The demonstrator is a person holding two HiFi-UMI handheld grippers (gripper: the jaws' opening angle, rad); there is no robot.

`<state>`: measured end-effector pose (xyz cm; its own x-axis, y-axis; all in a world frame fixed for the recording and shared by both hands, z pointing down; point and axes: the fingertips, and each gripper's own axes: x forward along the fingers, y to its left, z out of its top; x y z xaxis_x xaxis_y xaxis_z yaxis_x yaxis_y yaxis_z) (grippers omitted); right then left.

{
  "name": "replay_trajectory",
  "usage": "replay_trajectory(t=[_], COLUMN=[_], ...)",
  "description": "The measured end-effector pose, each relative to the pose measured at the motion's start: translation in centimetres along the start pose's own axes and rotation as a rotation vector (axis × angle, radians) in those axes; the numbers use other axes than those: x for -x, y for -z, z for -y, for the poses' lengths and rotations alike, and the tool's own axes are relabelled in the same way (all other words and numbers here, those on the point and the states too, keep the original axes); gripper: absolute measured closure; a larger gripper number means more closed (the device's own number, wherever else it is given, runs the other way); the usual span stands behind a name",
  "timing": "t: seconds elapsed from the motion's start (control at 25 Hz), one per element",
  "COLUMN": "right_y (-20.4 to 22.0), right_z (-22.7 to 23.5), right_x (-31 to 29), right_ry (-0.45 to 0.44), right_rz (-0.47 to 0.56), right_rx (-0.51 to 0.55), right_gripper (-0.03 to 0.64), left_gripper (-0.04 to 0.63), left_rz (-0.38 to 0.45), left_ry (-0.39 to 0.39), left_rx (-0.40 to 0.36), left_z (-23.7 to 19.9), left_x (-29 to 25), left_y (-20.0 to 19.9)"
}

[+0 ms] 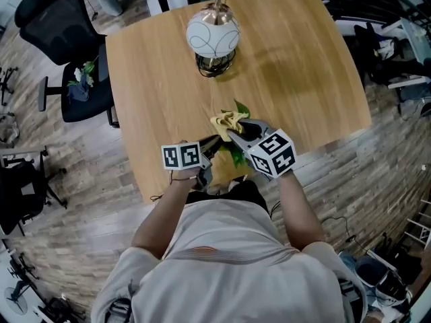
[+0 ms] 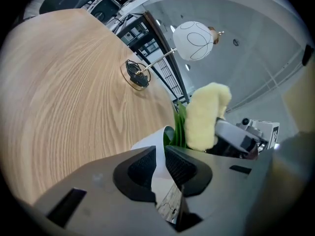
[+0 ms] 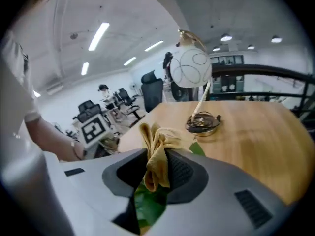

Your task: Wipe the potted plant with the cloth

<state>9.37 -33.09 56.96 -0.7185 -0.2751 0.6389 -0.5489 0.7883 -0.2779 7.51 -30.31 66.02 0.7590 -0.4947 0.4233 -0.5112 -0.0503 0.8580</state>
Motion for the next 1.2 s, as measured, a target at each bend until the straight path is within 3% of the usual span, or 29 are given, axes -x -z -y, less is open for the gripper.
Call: replay_trajectory(t=[0.2,0.32,0.4,0.48,0.56,0.64,0.72,0.8,0.96,1.04,1.12,1.2], right_y=[0.1,-0.3,-0.9,-0.9,0.3,2.5,4.8,6.0,5.9,5.2,3.9,2.8], right_z=[7.7,9.8,8.9,6.5,3.9,2.9,4.4,6.8,10.8,11.6,10.5,7.9], right_x=[2.7,5.4,6.7,7.1,6.4,5.3,4.8,5.4,8.5,10.1,10.6,10.2], right_ry=[0.369,0.479,0.42,0.267,0.093,0.011,0.075,0.21,0.482,0.575,0.525,0.349], right_rz=[0.056,0.087,0.133,0.149,0.112,0.052,0.009,0.006,0.007,0.006,0.069,0.163], right_rx=[-0.031,-0.007,-0.049,-0.128,-0.224,-0.315,-0.377,-0.376,-0.229,-0.141,-0.151,-0.285], right_gripper=[0.459,0.459,0.459,0.459,0.459,0.457,0.457,0.457,0.457,0.457,0.457,0.457], left_gripper=[0.534,0.534,0.534,0.534,0.534,0.534,0.534,0.534,0.535,0.535,0.535,0.535], left_rz=[0.009,0.015,0.02,0.024,0.026,0.028,0.029,0.03,0.035,0.036,0.037,0.039], left_ry=[-0.007,-0.009,-0.011,-0.013,-0.014,-0.016,-0.018,-0.021,-0.024,-0.024,-0.025,-0.028], left_rx=[0.01,0.019,0.023,0.022,0.024,0.028,0.031,0.032,0.034,0.036,0.035,0.035], left_z=[-0.1,-0.1,-0.1,-0.2,-0.2,-0.3,-0.3,-0.3,-0.3,-0.3,-0.3,-0.3], left_x=[0.1,0.1,0.1,0.1,0.1,0.1,0.1,0.1,0.1,0.1,0.1,0.1], left_y=[0.1,0.1,0.1,0.0,0.0,-0.1,-0.1,-0.1,-0.1,-0.1,-0.1,-0.1])
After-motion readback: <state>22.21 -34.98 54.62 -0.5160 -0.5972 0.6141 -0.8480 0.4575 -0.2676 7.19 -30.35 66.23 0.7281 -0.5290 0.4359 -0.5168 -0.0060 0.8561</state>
